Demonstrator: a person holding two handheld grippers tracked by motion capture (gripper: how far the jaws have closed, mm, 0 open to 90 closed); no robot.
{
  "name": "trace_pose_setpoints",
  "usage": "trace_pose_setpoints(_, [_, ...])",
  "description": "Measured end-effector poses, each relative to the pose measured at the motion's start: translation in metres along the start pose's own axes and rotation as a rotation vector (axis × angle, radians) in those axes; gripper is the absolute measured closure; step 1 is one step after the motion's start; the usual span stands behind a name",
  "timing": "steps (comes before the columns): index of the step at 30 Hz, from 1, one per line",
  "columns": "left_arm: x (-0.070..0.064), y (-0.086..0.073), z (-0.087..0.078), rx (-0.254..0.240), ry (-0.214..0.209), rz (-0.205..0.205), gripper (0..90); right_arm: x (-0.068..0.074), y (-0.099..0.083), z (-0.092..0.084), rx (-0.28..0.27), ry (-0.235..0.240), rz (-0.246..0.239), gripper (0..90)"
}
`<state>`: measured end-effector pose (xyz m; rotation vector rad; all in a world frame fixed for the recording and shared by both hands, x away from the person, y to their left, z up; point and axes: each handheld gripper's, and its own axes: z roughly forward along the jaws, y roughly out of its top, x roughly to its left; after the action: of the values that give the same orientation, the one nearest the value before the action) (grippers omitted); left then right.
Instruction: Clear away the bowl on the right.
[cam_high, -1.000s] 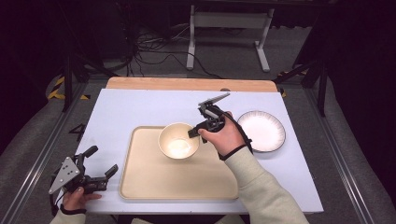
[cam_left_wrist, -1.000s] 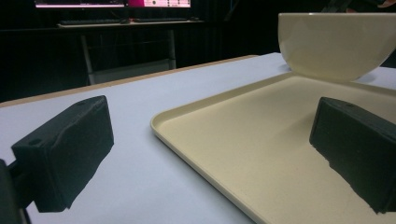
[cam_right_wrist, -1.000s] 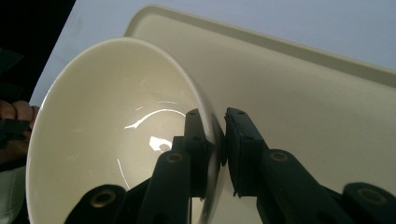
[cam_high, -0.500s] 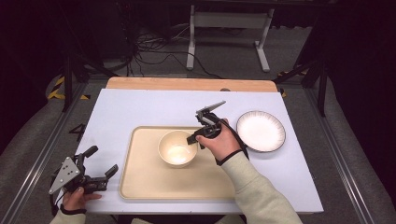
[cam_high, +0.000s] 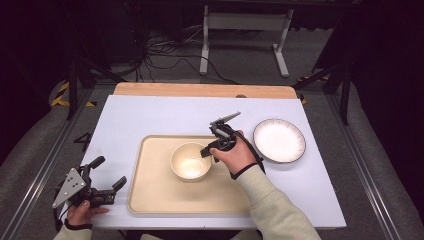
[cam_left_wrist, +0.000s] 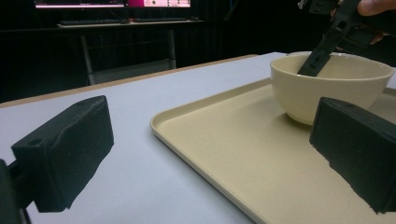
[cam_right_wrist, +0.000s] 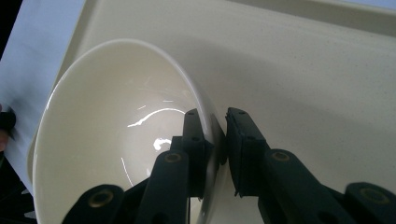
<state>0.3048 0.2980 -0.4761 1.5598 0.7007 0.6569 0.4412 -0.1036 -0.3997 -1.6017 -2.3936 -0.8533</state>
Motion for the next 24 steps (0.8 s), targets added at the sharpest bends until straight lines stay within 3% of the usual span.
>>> trace_pose_setpoints(18, [0.000,0.000,0.000,0.000,0.000,0.001,0.2,-0.007,-0.002,0.006,-0.002,0.010,0.012,77.3])
trace_pose_setpoints(24, [0.000,0.000,0.000,0.001,0.001,0.001,0.2,-0.012,-0.002,0.007,-0.009,0.034,0.002,76.7])
